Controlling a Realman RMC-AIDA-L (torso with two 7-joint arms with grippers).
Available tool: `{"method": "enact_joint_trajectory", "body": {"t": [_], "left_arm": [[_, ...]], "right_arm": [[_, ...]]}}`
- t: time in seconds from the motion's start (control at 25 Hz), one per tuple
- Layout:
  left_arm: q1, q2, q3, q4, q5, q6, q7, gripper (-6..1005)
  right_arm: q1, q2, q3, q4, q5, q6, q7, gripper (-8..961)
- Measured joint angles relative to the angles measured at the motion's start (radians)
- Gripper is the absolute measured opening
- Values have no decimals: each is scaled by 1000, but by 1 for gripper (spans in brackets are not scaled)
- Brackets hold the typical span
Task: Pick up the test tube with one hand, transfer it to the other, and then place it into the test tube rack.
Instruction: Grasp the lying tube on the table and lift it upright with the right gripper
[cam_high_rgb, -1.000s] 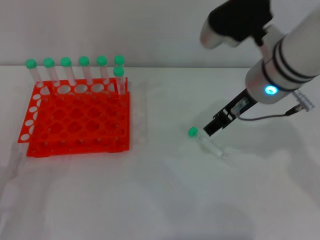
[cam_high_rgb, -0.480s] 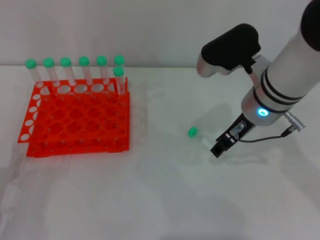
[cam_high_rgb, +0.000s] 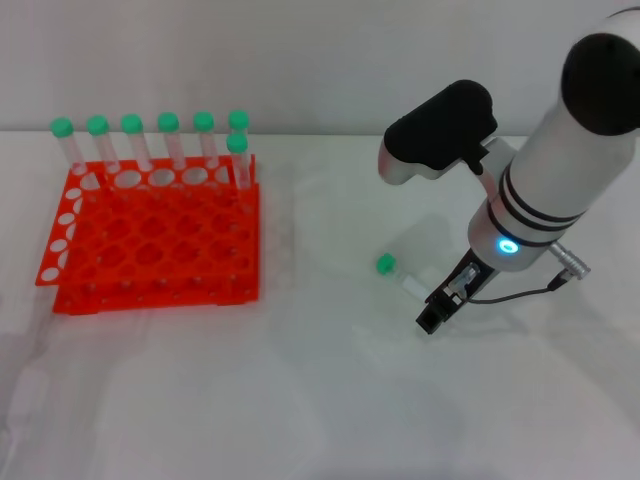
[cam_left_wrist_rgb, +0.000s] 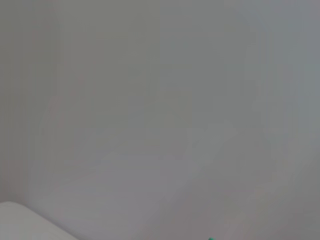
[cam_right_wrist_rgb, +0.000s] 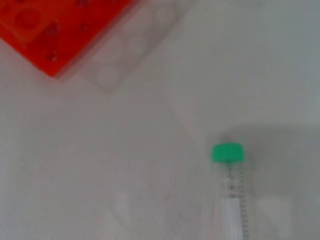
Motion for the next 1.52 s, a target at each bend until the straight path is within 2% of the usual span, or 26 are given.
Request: {"method": "enact_joint_trajectory", "body": {"t": [0.36, 0.56, 1.12, 1.32, 1.52], "left_arm": [[5, 0, 0, 0, 0, 0, -1, 704], [6, 0, 0, -1, 0, 0, -2, 704], [8, 0, 0, -2, 6, -1, -2, 703], [10, 0, 0, -2, 8, -4, -2, 703], [11, 0, 0, -1, 12, -4, -11, 703]], "right_arm": [[29, 0, -17, 58, 9, -29, 0, 653], [31, 0, -29, 71, 19, -40, 0, 467], [39, 0, -51, 109, 41, -66, -20, 443], [30, -1, -41, 100, 40, -74, -36, 273], [14, -4, -18, 82, 39, -83, -52, 194]]}}
